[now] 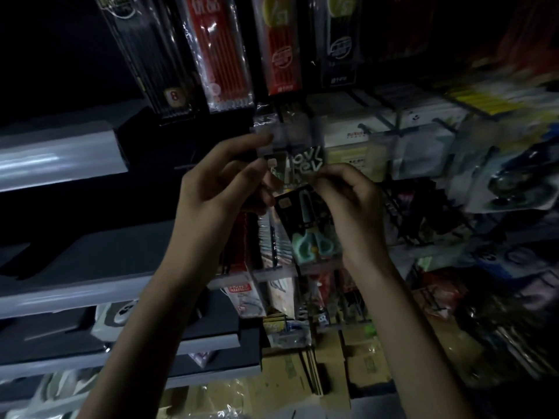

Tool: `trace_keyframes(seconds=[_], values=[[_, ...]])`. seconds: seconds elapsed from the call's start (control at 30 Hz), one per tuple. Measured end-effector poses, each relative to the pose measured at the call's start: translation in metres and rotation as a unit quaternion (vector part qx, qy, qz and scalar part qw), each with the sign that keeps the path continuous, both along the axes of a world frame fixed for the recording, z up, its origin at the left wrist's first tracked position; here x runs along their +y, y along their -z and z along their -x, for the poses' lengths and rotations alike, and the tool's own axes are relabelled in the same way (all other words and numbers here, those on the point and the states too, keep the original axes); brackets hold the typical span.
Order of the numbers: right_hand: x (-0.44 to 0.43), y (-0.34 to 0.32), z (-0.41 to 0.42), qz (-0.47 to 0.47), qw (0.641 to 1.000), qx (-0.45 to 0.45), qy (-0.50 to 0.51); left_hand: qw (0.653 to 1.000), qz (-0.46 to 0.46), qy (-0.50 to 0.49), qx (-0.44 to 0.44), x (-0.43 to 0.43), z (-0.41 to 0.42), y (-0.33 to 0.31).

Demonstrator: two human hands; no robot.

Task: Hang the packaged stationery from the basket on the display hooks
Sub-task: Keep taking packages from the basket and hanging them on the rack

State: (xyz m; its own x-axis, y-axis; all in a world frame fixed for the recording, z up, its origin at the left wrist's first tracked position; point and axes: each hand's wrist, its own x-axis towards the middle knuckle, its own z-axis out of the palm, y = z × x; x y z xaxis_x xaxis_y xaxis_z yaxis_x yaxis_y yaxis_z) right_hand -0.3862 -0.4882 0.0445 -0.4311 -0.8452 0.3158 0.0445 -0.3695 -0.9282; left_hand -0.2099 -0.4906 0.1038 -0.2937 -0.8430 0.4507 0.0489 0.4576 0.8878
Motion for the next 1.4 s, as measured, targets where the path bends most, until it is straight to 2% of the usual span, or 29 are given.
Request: trace_keyframes(seconds=[0.43, 1.1, 1.4], values=[[-0.001, -0.016, -0.003, 0.007, 0.998, 0.054, 0.013, 1.000, -0.019, 0.017, 0.009, 0.001, -0.003, -0.006], [-0.030, 0.004, -0.013, 0.008, 0.999, -0.008, 0.040, 0.999, -0.006, 0.036, 0.029, 0.003, -0.010, 0.009], [-0.032, 0.009, -0.005, -0.004, 0.999, -0.025, 0.034, 1.000, -0.016, -0.024, 0.013, -0.002, -0.013, 0.051]])
